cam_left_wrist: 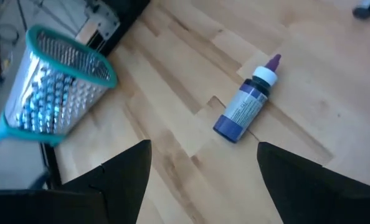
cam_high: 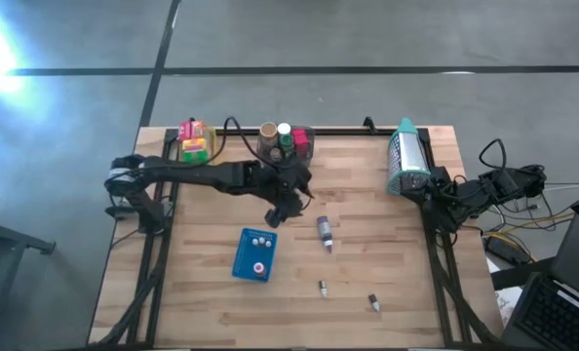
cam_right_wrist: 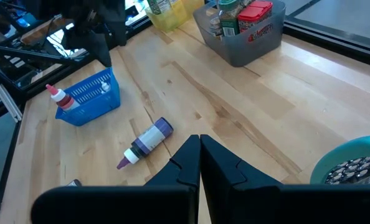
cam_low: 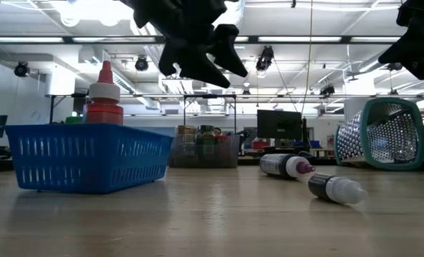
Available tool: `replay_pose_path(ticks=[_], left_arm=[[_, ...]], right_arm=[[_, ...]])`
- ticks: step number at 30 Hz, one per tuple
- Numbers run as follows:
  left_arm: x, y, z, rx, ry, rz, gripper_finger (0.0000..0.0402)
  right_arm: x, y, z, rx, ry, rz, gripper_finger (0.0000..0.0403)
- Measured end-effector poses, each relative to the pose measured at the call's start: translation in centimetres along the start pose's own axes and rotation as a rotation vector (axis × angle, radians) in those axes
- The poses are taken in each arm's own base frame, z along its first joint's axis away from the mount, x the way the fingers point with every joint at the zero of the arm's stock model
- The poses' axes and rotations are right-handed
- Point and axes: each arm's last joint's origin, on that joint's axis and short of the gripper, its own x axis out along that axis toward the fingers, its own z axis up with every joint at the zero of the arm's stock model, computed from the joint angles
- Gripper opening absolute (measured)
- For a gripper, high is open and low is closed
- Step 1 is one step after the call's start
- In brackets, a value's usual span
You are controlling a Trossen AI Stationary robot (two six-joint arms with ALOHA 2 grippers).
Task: Pick & Place Kitchen Items
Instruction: Put the large purple food coloring bottle into the blue bin
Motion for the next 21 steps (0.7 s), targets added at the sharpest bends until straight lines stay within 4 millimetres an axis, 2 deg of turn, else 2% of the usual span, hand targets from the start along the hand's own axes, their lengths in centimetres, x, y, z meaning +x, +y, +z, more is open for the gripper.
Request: replay_pose_path(ticks=[3, 13, 21], left_arm=[[0.4, -0.1, 0.0, 0.066, -0.003, -0.005, 0.0296], [1.9, -0.2, -0.3, 0.127, -0.006, -0.017, 0.0296], [3.1, 0.9, 0.5, 0.164, -0.018, -0.023, 0.0296]], right_arm=[[0.0, 0.0, 0.0, 0.000, 0.000, -0.001, 0.0008], [0.0, 0.0, 0.0, 0.000, 0.000, 0.000, 0.0008], [0.0, 0.0, 0.0, 0.000, 0.000, 0.000, 0.0008]])
